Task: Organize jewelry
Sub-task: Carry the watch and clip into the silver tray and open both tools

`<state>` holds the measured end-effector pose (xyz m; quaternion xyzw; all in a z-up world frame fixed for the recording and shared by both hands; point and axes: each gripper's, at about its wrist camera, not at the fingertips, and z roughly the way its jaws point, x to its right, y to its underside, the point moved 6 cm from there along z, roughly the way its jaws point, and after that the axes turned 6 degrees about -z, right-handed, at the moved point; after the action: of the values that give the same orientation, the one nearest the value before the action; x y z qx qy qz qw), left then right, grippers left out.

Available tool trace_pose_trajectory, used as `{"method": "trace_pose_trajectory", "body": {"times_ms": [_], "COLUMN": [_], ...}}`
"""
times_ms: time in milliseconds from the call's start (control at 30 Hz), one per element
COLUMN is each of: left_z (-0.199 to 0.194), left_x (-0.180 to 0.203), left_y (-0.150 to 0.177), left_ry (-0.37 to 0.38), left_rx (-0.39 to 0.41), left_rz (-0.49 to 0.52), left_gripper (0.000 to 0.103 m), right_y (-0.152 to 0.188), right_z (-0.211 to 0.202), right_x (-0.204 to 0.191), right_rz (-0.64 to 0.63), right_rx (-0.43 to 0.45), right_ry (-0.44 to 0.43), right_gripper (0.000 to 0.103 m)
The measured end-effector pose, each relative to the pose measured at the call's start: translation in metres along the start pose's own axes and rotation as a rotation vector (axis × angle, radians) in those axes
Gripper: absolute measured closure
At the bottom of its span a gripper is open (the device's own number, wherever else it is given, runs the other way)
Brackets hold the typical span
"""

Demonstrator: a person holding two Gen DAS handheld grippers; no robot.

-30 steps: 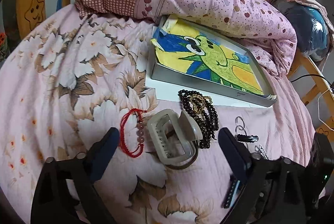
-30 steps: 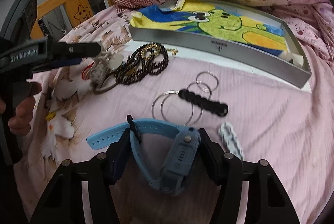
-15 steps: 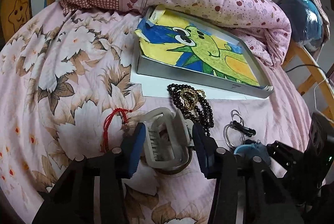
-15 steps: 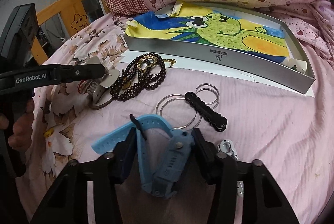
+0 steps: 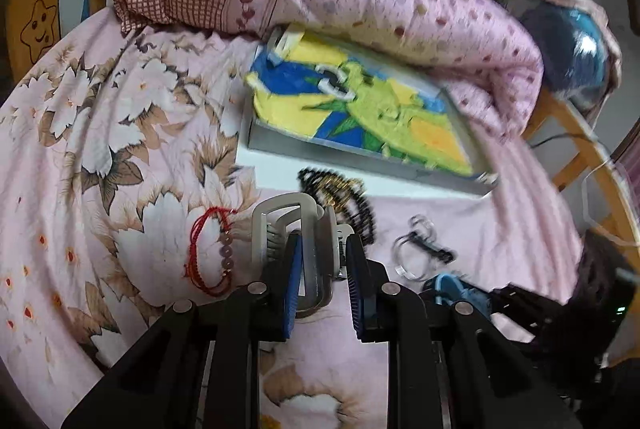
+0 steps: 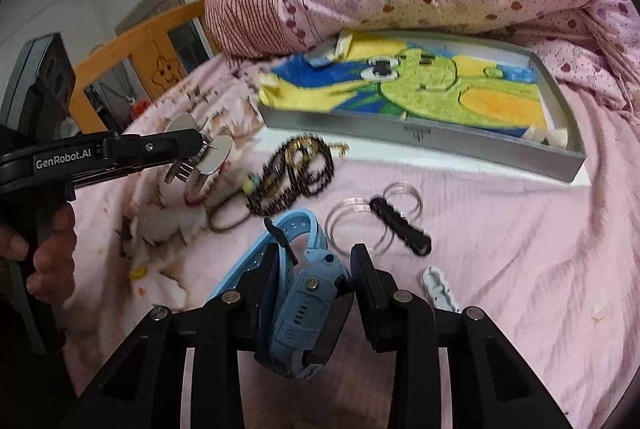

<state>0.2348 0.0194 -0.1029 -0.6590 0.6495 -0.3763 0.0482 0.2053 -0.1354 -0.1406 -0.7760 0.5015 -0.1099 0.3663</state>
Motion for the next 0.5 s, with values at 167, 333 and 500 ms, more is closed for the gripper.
{"method": "trace_pose_trajectory", "body": {"times_ms": [167,333,500], "left_z": [-0.014,-0.006,0.021], "left_x": [0.009,0.012,0.009], "left_y": [-0.024,-0.054,-0.091], "left_ry": [0.073,0.108,0.141], "left_rx": [0.106,0.191,0.244], "left_rz": [-0.007,-0.016,-0.032], "left_gripper": [0.085,0.086,0.086], "right_y": [-0.033,-0.082,-0.124], "right_z": [-0.01,0.002,0.027], "right_x": [0.001,0.019,0.052], "right_rz": [-0.017,-0.034,0.023], "right_rx": [0.052,0.064,0.043], "right_ry": [-0.004,0.034,0.098], "right_gripper": [0.07,0.07,0.07]}}
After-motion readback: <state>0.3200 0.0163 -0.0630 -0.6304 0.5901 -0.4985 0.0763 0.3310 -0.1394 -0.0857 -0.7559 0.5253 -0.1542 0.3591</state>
